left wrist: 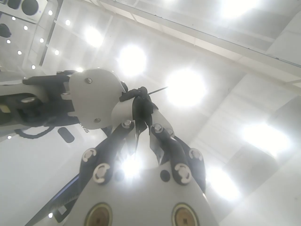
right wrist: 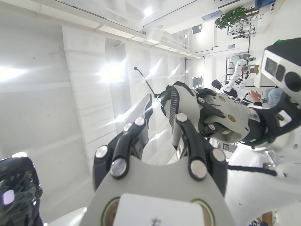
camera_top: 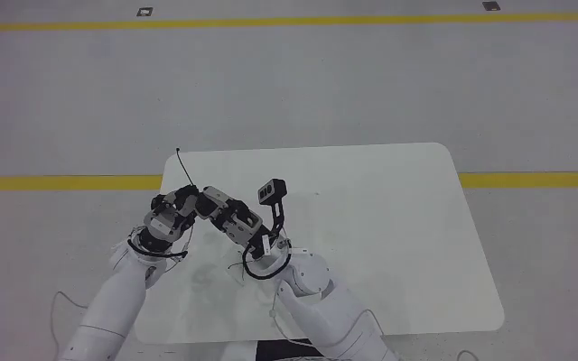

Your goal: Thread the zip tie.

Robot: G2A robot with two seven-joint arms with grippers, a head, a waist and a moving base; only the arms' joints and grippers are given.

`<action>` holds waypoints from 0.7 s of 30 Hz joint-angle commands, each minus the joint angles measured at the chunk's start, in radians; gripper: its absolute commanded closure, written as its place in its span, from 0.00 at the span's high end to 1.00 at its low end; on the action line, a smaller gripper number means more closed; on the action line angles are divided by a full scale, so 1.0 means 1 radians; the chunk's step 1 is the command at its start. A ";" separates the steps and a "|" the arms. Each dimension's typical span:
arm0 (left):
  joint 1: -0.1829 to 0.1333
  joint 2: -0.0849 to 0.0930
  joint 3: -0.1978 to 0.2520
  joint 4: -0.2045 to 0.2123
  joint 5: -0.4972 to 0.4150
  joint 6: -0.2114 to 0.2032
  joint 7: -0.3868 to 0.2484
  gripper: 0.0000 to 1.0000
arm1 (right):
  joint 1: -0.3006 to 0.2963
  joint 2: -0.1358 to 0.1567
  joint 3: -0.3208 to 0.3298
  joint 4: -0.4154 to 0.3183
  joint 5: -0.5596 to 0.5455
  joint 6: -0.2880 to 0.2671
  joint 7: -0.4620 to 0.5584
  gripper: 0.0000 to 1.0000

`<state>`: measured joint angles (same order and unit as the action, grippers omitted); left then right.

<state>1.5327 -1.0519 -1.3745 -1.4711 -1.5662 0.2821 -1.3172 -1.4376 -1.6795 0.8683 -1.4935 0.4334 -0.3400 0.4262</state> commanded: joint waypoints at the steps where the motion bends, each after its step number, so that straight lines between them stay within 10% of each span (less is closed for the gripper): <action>1: 0.000 0.000 0.000 0.000 0.000 0.000 0.000 0.00 | 0.000 0.000 0.000 -0.003 0.000 0.000 0.000 0.16; 21: 0.000 0.000 0.000 0.000 0.000 0.000 0.000 0.00 | 0.014 0.001 -0.028 -0.014 -0.013 0.000 -0.012 0.12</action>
<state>1.5327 -1.0519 -1.3745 -1.4711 -1.5662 0.2821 -1.3172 -1.4240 -1.6792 0.8405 -1.5072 0.4212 -0.3400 0.4152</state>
